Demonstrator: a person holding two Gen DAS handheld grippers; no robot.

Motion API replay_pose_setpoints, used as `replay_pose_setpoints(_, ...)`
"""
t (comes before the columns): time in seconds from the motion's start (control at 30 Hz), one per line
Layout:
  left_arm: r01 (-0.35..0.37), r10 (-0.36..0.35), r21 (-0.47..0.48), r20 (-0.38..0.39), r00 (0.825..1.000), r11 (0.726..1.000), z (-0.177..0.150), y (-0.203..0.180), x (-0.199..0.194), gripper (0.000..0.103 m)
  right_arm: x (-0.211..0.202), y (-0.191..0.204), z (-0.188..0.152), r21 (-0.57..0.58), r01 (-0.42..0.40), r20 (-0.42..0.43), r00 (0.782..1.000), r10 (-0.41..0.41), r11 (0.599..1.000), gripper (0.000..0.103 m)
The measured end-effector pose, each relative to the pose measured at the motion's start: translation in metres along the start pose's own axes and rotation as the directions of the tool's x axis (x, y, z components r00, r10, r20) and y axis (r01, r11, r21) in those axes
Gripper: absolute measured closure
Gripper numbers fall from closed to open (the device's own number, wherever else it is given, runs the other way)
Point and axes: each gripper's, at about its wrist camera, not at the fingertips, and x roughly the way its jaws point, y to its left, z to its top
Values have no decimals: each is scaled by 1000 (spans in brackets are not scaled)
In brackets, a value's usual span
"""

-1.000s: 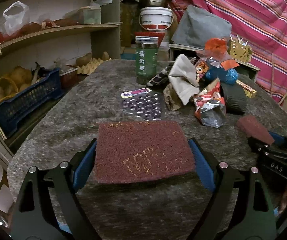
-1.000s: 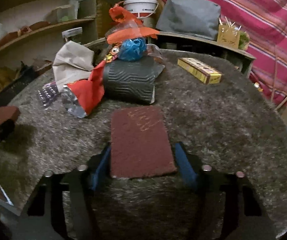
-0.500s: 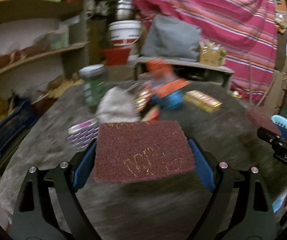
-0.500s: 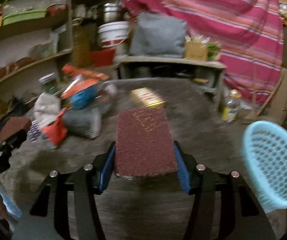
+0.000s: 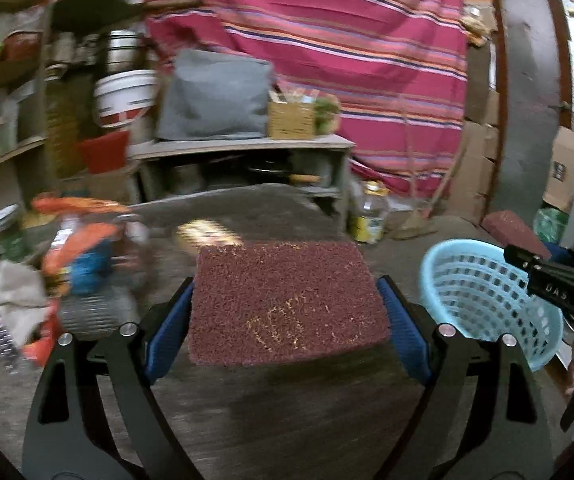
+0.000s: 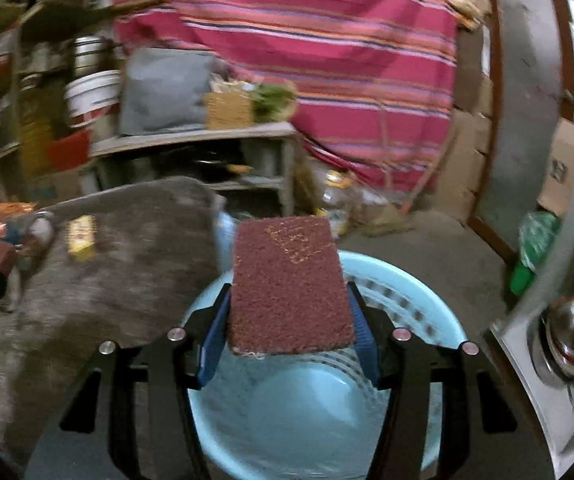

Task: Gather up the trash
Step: 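Carry both maroon pads to the blue basket and open both tools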

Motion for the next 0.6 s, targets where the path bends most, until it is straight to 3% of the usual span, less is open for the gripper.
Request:
replay_pose_setpoints(0.3, 178, -177, 38, -41, 983, 983, 4, -87, 47, 17, 13, -62, -14, 66, 49, -28, 998, -47, 997, 48)
replay_pose_setpoints(0.6, 238, -232, 105, -67, 970, 966, 5, -141, 68, 17, 19, -110, -26, 173, 58, -49, 998, -50, 983, 48)
